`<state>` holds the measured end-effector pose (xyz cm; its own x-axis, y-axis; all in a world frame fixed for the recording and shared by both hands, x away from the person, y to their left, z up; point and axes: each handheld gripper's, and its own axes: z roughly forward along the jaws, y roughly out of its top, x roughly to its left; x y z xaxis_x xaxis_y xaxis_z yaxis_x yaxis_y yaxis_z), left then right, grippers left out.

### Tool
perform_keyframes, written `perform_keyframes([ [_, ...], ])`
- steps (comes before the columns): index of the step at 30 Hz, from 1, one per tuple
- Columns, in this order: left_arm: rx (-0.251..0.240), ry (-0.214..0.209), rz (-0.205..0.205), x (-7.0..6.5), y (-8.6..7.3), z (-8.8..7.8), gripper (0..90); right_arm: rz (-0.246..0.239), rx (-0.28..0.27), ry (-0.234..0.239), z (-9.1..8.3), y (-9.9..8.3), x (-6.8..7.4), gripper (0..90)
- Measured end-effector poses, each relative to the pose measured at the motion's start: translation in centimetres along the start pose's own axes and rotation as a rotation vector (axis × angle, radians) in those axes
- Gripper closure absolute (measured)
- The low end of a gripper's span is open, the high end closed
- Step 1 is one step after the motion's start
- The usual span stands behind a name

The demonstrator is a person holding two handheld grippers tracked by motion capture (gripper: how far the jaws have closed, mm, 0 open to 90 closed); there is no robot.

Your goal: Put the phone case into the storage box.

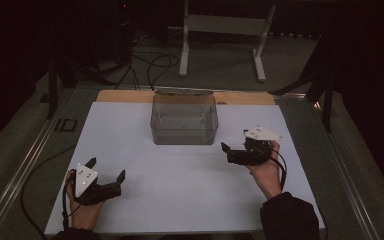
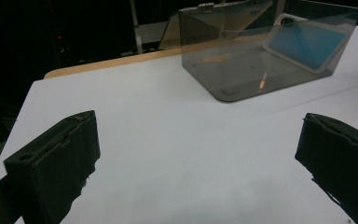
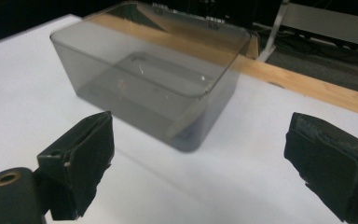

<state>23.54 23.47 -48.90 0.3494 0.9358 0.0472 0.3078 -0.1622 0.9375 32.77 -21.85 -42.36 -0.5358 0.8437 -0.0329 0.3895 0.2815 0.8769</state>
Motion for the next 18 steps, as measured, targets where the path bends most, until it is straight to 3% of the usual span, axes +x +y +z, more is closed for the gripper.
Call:
perform_keyframes([
  [4, -0.004, -0.005, -0.004, 0.1, 0.2, 0.0, 0.3, -0.036, 0.0, -0.022, -1.1, -0.4, 0.3, 8.2],
  [8, -0.003, -0.011, -0.002, 0.1, 0.2, 0.0, 0.3, -0.015, 0.008, -0.03, -1.6, -2.1, 0.0, 8.2],
  [12, 0.002, -0.021, 0.003, 0.1, 0.3, 0.1, 0.3, 0.026, -0.02, -0.037, -2.4, -3.7, -0.5, 8.2],
  [18, 0.006, -0.034, 0.007, 0.1, 0.3, 0.2, 0.3, 0.036, -0.048, -0.045, -3.4, -5.3, -0.8, 8.2],
])
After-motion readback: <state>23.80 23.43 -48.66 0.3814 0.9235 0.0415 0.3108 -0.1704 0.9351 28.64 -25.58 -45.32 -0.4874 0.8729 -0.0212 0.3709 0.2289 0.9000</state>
